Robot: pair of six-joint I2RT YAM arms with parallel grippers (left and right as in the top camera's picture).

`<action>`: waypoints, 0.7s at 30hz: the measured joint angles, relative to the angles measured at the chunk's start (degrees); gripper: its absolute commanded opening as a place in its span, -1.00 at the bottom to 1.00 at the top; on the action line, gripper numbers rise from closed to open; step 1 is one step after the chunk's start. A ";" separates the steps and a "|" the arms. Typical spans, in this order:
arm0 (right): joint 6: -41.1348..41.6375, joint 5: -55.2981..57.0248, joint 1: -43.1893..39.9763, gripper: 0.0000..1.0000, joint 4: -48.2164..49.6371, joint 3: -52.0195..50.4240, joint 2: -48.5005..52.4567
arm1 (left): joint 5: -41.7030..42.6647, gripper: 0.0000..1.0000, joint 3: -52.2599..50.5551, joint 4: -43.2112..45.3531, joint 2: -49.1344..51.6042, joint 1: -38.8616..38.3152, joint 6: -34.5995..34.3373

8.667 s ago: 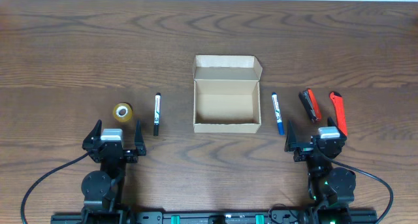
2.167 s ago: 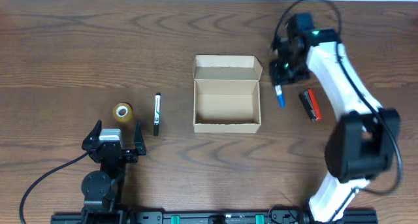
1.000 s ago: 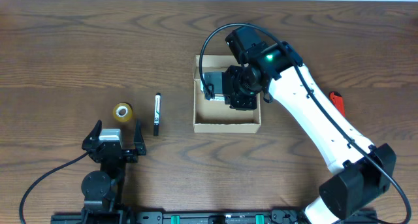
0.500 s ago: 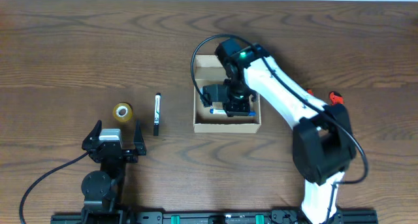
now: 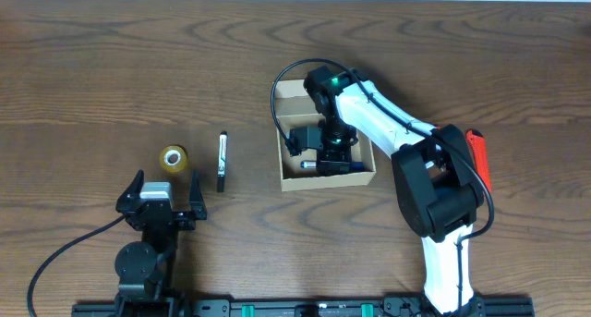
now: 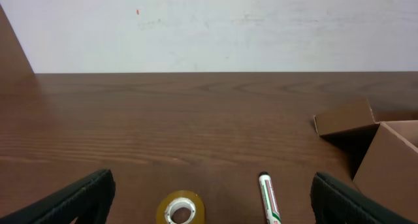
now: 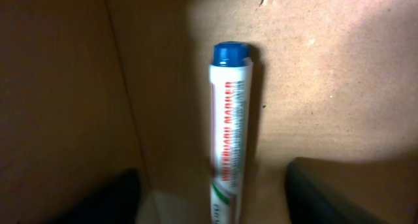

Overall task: Pack container
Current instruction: 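Open right gripper and withdraw toward the red stapler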

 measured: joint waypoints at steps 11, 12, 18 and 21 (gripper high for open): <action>6.40 -0.59 -0.22 0.95 -6.49 4.44 -1.99 | 0.00 0.90 0.00 -0.02 0.00 0.00 0.00; 7.41 -1.22 -0.50 0.99 -6.99 5.70 -2.97 | 0.00 0.90 0.00 0.00 0.02 0.00 0.00; 15.61 -7.80 -7.65 0.98 -10.75 12.28 -13.99 | 0.00 0.90 0.00 -0.02 0.00 0.00 -0.02; 20.28 -9.20 -14.05 0.99 -13.38 13.05 -18.58 | 0.00 0.91 0.00 0.00 0.00 0.00 0.00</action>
